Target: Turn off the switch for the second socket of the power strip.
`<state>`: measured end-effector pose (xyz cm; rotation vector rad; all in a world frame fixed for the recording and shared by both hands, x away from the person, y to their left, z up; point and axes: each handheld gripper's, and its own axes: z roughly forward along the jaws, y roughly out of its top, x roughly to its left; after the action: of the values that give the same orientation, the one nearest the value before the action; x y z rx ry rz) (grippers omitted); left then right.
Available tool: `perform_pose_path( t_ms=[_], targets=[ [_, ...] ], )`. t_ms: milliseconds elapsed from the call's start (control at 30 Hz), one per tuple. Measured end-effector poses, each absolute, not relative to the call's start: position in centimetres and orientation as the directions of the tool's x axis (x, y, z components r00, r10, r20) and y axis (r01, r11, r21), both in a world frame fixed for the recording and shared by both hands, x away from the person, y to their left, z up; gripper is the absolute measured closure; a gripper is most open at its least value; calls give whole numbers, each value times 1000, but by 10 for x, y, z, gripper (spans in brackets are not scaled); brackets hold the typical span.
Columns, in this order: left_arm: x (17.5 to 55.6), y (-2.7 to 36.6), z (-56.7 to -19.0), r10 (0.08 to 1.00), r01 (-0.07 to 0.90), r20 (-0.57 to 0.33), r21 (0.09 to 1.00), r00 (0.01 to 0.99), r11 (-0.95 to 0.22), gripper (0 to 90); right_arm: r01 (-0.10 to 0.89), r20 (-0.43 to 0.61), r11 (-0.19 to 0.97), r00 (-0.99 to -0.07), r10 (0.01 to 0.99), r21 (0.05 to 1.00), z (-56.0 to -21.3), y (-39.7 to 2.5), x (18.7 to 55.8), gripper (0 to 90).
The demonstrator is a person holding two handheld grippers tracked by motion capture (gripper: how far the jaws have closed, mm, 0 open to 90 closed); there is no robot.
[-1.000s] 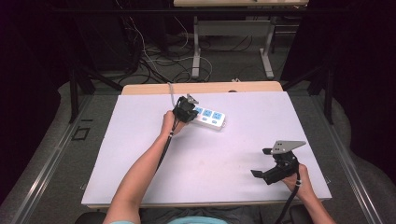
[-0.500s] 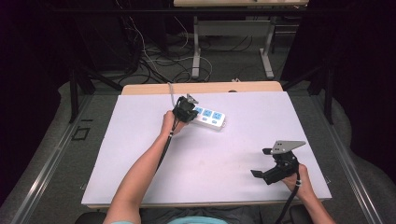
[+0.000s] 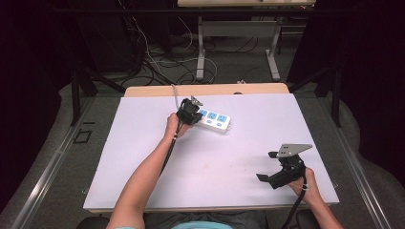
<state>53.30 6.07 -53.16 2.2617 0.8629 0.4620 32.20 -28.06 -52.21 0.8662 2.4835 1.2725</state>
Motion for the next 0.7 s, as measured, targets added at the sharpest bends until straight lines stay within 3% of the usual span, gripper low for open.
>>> perform_pose_path(
  t_ms=[700],
  targets=[
    [535,61,-531,690,467,79,680,720,-565,900,404,72,453,-804,590,795,-522,-281,322,0]
  ],
)
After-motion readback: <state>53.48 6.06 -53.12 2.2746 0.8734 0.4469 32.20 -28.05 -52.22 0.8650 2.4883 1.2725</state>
